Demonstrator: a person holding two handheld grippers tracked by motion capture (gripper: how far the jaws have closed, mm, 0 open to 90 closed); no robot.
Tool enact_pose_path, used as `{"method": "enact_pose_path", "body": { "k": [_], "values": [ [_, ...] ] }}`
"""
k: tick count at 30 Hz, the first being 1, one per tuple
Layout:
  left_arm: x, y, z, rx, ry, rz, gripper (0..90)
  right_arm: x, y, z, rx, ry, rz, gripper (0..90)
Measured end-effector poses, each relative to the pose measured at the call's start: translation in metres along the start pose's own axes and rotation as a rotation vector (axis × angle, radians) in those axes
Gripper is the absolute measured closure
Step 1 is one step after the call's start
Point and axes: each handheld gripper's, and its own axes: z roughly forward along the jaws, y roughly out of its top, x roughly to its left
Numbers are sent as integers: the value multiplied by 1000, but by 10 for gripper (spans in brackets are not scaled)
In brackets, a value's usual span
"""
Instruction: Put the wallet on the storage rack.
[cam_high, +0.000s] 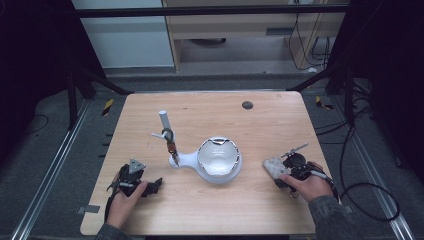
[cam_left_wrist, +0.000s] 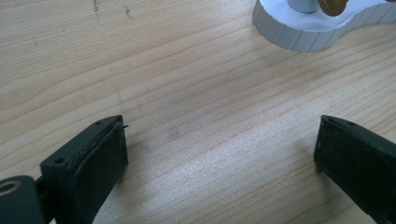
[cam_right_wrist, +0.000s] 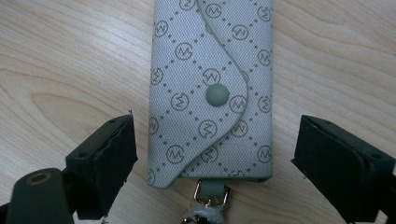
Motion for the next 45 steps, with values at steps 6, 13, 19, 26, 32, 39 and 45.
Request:
{"method": "enact_pose_path", "body": {
  "k": [6,13,19,26,32,39,45],
  "values": [
    [0,0,0,-5,0,0,17,1,-1,4,13,2,2,145],
    [0,0,0,-4,0,1,16,1,-3,7,24,-6,-5,178],
    [0,0,1,-5,0,3,14,2,-3,8,31,-9,-10,236],
    [0,0,1,-5,0,5,13,4,-3,5,23,-17,-35,295],
    [0,0,0,-3,-2,8,13,3,-2,-3,14,-33,-68,311],
    [0,0,0,-3,-2,8,13,3,0,-24,2,-52,-130,315],
    [0,0,0,-4,-2,7,13,6,2,-41,-10,-61,-180,315]
  ]
}}
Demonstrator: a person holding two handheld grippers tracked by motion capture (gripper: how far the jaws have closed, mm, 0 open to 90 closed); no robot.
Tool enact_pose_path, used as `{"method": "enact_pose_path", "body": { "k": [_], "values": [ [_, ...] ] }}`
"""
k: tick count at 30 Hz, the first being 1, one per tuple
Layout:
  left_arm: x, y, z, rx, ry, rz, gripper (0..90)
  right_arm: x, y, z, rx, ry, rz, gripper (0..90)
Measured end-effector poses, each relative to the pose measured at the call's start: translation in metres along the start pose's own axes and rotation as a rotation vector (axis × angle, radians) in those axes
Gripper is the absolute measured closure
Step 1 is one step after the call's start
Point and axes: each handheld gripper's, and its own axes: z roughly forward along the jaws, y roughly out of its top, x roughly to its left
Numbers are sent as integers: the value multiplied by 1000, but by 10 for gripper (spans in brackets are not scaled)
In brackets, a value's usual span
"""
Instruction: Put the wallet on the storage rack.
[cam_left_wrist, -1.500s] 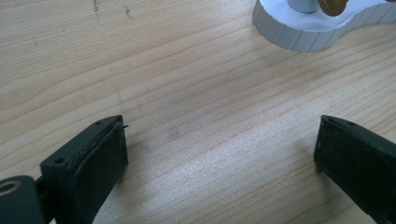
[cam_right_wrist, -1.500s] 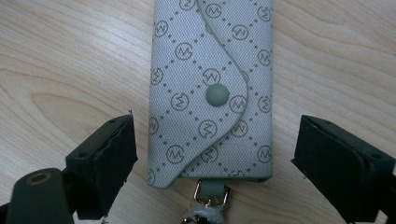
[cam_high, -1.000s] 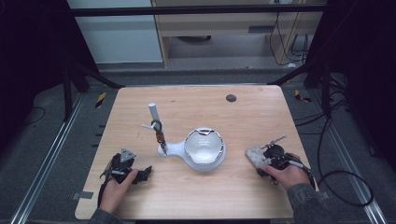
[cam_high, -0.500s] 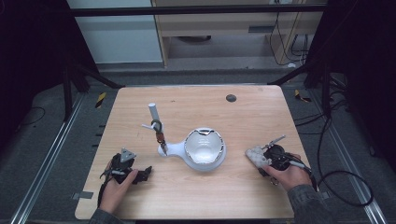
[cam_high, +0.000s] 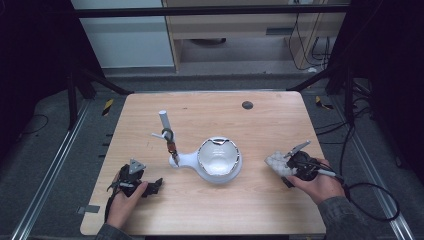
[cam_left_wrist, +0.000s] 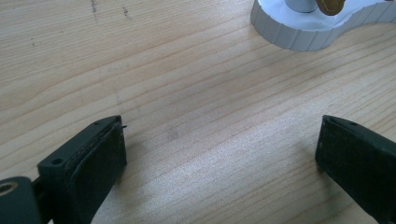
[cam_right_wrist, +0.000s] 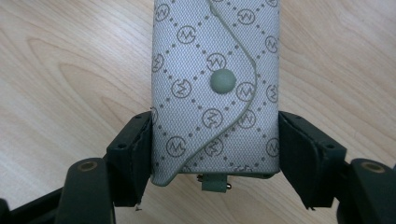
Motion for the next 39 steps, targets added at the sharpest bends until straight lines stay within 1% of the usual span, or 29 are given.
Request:
{"method": "enact_pose_path", "body": {
  "k": [6,15,21,22,27,39],
  "values": [
    [0,0,0,0,0,0,13,1,4,-12,-7,-3,-42,316],
    [0,0,0,1,-1,-2,12,6,13,-27,-17,-26,-98,317],
    [0,0,0,1,-1,-1,11,12,20,-36,-18,-36,-142,317],
    [0,0,0,1,0,-1,11,13,22,-38,-20,-38,-155,317],
    [0,0,0,1,-1,-1,11,18,27,-43,-21,-44,-187,316],
    [0,0,0,2,-1,-1,10,40,38,-59,-38,-43,-271,316]
  ]
}}
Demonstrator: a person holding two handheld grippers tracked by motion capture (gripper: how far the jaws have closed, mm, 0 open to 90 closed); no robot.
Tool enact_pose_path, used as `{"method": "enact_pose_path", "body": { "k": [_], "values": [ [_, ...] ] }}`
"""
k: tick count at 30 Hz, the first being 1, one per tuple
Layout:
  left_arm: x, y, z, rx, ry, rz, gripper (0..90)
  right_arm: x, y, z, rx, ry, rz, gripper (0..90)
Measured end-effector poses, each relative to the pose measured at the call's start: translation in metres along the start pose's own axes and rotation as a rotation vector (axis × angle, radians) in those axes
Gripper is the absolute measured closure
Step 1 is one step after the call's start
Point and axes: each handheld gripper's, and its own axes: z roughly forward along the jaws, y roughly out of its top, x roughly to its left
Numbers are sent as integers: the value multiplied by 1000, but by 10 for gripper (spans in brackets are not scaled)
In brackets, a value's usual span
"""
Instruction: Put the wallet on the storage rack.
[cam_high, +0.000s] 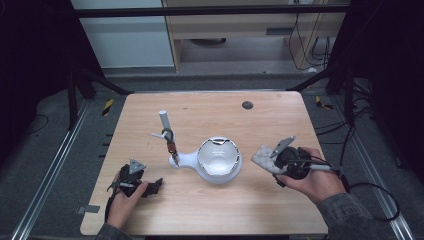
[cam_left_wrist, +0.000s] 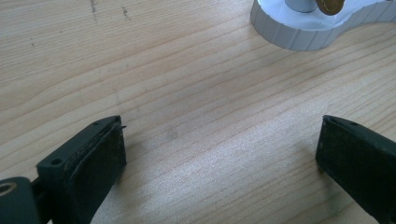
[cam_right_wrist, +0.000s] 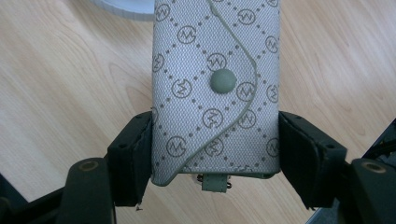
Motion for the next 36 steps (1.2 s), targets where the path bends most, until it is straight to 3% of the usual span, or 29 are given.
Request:
{"method": "enact_pose_path", "body": {
  "k": [16,27,36],
  "values": [
    [0,0,0,-2,0,-1,7,18,25,-28,-14,7,-104,316],
    [0,0,0,-1,0,2,6,28,44,-25,5,15,-166,317],
    [0,0,0,-2,0,2,6,34,54,-28,-3,20,-187,318]
  ]
}}
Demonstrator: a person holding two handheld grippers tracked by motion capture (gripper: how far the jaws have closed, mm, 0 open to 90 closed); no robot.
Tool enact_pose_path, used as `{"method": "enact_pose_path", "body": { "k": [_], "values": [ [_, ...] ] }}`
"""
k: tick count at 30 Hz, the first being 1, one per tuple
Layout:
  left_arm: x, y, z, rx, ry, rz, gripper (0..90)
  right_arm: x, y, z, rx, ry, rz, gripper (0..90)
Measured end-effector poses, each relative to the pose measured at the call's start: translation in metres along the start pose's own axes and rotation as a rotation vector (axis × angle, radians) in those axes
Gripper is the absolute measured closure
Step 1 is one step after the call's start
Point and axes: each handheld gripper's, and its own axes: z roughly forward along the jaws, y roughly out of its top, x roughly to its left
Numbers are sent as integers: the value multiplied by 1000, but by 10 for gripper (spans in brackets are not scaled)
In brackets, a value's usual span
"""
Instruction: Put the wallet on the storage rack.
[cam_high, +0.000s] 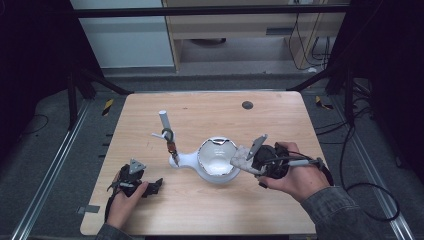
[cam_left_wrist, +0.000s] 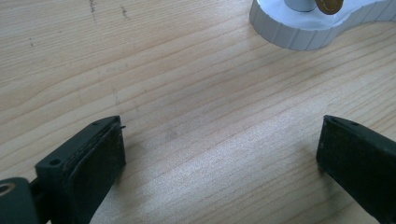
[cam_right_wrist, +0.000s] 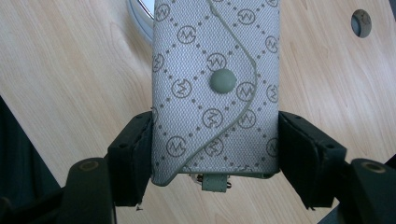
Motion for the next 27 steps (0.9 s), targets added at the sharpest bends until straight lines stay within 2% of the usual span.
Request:
{"method": "enact_pose_path", "body": {
  "k": [13,27],
  "values": [
    [0,0,0,0,-1,0,5,6,15,2,5,17,-32,318],
    [0,0,0,2,-2,1,3,3,45,41,59,62,-62,318]
  ]
}}
